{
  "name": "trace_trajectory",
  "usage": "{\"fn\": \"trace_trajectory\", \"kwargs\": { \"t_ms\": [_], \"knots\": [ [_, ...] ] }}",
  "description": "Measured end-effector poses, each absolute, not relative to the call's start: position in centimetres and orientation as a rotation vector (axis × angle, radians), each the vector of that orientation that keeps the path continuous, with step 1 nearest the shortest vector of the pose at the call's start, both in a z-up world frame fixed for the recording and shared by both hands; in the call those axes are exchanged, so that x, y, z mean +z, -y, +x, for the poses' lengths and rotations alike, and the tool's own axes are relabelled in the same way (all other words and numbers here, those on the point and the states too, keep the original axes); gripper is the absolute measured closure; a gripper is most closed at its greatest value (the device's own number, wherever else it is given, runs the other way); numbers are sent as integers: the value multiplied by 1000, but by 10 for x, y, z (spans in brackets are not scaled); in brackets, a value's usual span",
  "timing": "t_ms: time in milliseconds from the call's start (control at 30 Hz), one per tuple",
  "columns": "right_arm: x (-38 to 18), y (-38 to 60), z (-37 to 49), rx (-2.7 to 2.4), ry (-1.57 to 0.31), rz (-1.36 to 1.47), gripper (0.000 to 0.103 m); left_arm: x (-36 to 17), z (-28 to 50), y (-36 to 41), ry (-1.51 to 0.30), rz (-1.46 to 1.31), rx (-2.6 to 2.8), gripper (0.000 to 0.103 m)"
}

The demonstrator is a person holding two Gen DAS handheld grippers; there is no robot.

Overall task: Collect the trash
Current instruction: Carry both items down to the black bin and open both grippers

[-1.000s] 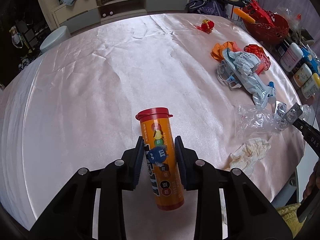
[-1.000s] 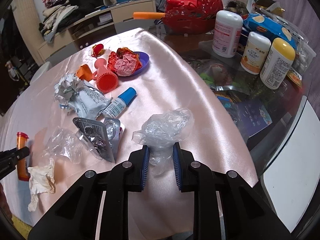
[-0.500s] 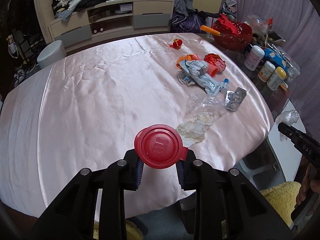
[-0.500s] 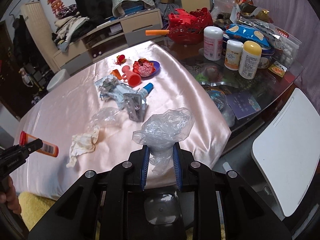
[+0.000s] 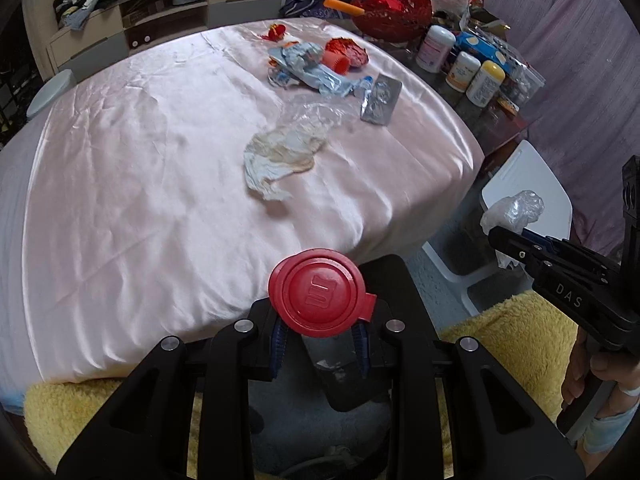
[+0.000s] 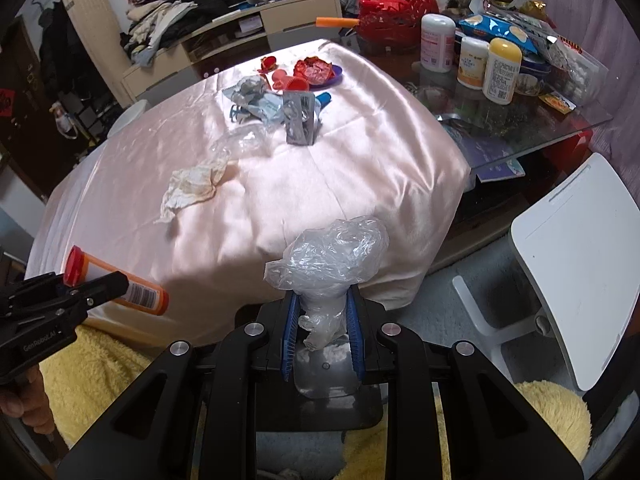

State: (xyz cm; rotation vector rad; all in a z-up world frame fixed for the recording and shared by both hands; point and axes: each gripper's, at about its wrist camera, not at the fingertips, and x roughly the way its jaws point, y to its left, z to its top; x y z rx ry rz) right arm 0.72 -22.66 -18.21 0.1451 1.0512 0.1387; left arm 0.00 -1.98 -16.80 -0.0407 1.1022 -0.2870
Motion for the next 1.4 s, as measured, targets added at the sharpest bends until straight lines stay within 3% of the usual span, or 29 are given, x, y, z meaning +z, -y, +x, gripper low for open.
{"fn": "trace_trajectory", "kwargs": {
  "t_ms": [333, 667, 700, 733, 767, 967, 1133, 1300, 1400],
  "knots": [
    [-240, 219, -6, 189, -1208, 207, 79, -234, -9, 54, -1252, -28, -380, 77],
    [-267, 212, -6, 203, -1272, 217, 74, -268, -14, 65, -1337, -21, -420, 77],
    [-267, 213, -5, 201, -1274, 219, 65, -269, -13, 66, -1342, -17, -420, 73],
    [-267, 213, -5, 197, -1277, 221, 59, -269, -13, 65, -1341, -16, -420, 60],
    [-267, 214, -4, 193, -1276, 223, 48, -268, -13, 64, -1336, -13, -415, 53],
    [-261, 222, 0, 167, -1258, 237, 45, -257, -13, 54, -1312, -20, -391, 46],
    [-241, 235, 8, 114, -1201, 262, 27, -230, -6, 36, -1255, -22, -355, 27],
    [-219, 249, 18, 103, -1141, 283, 17, -203, 4, 21, -1199, 19, -275, 20],
    [-210, 251, 27, 103, -1116, 280, 16, -192, 15, 6, -1185, -5, -243, 18]
  ]
}}
